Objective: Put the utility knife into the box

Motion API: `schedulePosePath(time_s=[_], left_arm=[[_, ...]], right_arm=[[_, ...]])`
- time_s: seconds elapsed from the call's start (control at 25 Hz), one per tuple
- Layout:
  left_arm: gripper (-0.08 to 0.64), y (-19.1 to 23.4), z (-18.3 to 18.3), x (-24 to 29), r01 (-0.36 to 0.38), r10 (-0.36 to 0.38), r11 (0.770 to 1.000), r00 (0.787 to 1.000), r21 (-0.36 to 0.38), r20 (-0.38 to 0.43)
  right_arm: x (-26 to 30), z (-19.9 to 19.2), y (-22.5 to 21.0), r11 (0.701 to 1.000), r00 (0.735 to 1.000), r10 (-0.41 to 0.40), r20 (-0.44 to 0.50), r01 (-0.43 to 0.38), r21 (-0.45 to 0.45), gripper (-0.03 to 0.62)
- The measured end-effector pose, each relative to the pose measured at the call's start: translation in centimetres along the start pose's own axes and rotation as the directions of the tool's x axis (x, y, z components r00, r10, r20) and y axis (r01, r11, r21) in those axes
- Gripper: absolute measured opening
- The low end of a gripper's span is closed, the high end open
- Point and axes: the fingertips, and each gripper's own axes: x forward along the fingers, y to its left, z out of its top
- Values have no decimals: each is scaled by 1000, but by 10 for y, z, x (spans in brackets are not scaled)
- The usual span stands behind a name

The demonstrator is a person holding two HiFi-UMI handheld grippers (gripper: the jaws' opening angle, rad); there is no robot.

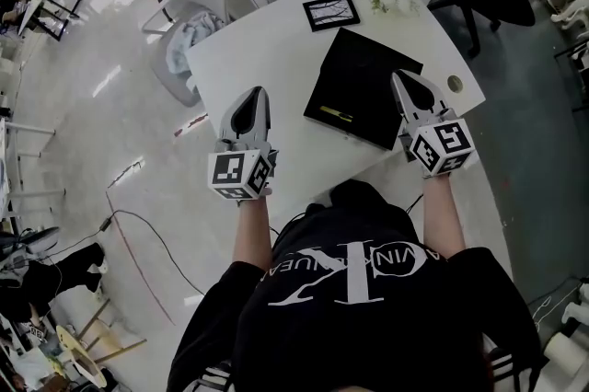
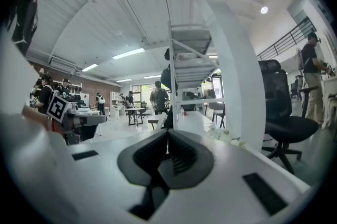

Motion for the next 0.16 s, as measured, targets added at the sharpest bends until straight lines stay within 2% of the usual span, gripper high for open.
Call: schedulePosePath(time_s=[0.16], left_arm=[[11, 2, 2, -1, -3, 3, 1000, 1000, -2, 0]], right_arm=[[2, 2, 2, 1000, 1000, 3, -1, -3, -2, 15]])
